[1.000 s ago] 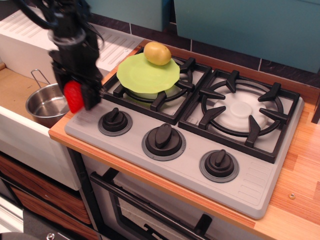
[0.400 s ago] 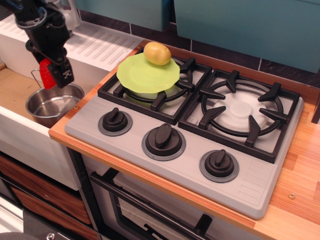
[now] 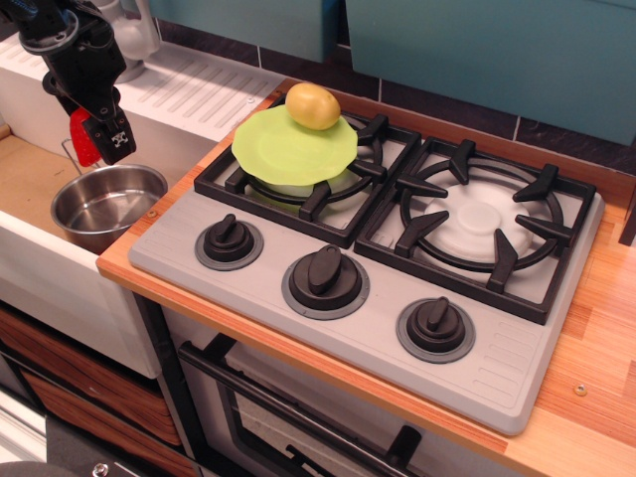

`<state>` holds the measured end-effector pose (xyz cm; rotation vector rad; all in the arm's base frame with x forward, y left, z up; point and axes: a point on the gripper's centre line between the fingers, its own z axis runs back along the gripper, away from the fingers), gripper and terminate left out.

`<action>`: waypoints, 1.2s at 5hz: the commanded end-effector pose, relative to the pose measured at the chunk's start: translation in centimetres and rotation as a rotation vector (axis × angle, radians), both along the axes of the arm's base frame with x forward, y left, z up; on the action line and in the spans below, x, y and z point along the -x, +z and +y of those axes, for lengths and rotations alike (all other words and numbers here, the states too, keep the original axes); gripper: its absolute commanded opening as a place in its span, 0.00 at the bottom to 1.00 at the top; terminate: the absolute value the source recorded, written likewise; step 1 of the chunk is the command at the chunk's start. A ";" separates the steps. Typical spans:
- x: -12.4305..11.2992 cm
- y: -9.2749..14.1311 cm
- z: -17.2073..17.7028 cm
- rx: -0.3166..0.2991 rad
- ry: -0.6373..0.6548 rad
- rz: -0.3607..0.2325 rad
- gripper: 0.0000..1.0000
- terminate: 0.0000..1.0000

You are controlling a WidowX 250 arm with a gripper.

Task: Put potato on plate and strawberry in pot or pan in sink

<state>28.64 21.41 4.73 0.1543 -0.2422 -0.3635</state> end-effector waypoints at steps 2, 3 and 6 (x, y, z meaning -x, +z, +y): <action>-0.8 1.8 0.0 -0.044 0.008 -0.029 1.00 0.00; -0.4 1.9 -0.4 -0.045 0.017 -0.023 1.00 0.00; 0.7 2.2 -1.1 -0.048 0.027 -0.013 1.00 0.00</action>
